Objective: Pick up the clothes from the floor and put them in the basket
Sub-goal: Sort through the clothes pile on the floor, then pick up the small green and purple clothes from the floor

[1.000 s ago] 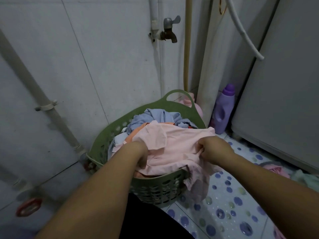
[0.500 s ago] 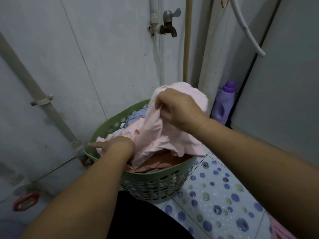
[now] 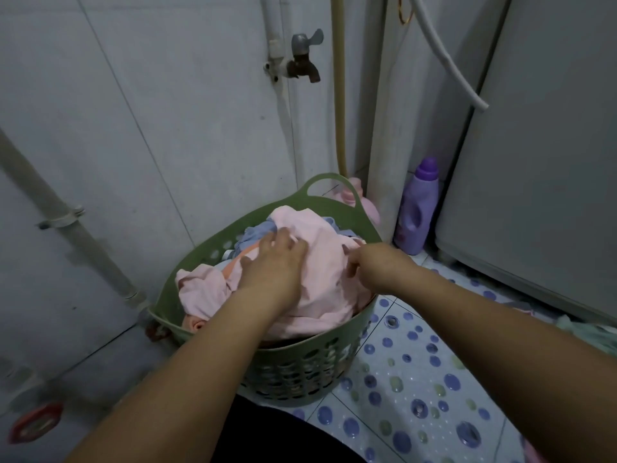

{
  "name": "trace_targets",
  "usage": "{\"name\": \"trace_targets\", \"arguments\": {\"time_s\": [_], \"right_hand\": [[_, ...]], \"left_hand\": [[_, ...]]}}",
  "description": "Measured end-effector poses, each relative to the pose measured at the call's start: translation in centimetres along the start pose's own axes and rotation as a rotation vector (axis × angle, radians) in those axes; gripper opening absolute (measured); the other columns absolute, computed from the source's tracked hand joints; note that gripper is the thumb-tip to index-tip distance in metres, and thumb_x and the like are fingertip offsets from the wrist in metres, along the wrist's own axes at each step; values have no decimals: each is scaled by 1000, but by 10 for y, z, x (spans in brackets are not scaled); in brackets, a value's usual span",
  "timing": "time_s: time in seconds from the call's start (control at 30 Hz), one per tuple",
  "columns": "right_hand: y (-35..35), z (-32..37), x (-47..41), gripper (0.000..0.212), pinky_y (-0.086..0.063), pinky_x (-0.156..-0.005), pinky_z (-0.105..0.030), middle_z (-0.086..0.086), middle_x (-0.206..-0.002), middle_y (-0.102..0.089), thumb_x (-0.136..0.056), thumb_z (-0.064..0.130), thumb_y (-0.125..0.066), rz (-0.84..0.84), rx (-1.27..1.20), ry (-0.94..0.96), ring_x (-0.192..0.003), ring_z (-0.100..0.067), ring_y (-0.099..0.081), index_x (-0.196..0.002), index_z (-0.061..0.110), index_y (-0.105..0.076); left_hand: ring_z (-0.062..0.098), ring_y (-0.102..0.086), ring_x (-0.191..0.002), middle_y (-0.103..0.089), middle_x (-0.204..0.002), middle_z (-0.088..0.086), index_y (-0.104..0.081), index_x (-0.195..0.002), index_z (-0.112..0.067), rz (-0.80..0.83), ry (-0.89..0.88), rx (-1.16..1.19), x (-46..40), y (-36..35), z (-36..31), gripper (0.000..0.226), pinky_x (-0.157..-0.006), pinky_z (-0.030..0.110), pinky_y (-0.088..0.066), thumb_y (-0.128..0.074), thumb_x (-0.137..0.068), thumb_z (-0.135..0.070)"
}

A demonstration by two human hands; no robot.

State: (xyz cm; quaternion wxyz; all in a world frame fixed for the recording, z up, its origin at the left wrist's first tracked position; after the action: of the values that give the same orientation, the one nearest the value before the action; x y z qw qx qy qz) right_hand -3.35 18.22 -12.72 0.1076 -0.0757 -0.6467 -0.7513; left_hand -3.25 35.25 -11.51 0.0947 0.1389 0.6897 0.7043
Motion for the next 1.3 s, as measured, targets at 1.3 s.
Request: {"name": "trace_targets", "arguments": {"time_s": [1.3], "right_hand": [[-197,-389,227,19,-47,-71,-36,-4,-76,-56,-89,30,-59,-303,-532,-1112,-81,-30,-57,-75,19,-52]], "left_hand": [[27,-50,-121,-50,-134,9,-54,-126,-14,535,-585,239,2,-140,-408,37,-95,33,-45,-53,-92,-29]]}}
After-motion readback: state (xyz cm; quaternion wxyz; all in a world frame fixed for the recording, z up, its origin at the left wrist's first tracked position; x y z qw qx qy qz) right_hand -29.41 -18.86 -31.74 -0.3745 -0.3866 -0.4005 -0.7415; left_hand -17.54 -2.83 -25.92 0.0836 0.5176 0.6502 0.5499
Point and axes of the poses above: each hand's wrist, its own x-axis away from the middle knuckle, its own y-axis out of the back of the hand, z = x × y, the point moved 1 cm from there along -x, towards the middle knuckle
